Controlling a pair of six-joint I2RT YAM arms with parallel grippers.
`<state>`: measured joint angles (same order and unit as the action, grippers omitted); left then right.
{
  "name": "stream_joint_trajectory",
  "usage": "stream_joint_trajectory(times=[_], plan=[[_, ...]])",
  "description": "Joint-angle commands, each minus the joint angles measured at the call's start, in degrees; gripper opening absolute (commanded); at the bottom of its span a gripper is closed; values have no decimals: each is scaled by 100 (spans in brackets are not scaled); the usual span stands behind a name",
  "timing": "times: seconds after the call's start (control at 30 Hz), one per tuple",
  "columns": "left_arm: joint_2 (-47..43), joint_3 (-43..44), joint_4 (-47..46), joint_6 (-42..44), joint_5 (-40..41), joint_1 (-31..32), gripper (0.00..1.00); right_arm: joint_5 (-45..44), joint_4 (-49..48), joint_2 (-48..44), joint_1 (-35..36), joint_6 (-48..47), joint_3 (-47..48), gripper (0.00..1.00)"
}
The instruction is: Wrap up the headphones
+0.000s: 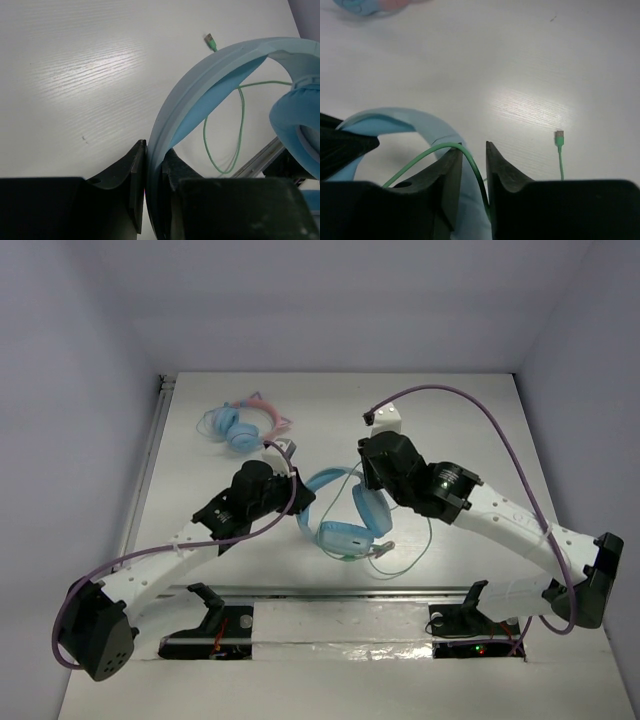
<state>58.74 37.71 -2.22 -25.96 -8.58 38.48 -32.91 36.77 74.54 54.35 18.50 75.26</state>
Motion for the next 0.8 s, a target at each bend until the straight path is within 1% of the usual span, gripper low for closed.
stream_joint_trajectory(times=[0.0,0.2,0.37,0.5,0.57,0.6,0.63,0.67,0.7,0.73,0.77], plan=[[-249,193,-226,-94,-434,2,0,-761,-610,-247,-65,180,-134,34],[-460,175,-376,-261,-425,2,0,-586,-935,-344,-293,320,-485,34],[-706,315,-498,-401,-180,2,0,-121,-1435,-712,-407,628,-978,34],[-759,307,-858,-533,-434,-60,0,135,-1814,-1134,-469,795,-1382,42],[-820,254,-1096,-612,-452,-60,0,345,-2128,-1406,-522,866,-1663,44],[-838,245,-1166,-700,-452,-60,0,451,-2278,-1521,-591,866,-1777,47],[-864,236,-1236,-744,-460,-60,0,730,-2463,-1626,-592,866,-1909,48],[-908,245,-1333,-779,-460,-60,0,907,-2900,-1749,-653,848,-2223,49],[-917,263,-1351,-806,-460,-60,0,1083,-3148,-2037,-653,822,-2409,53],[-952,324,-1377,-841,-478,-60,0,1493,-3411,-2179,-714,804,-2585,55],[-952,385,-1334,-858,-469,-60,0,1663,-3901,-2294,-802,795,-2752,58]])
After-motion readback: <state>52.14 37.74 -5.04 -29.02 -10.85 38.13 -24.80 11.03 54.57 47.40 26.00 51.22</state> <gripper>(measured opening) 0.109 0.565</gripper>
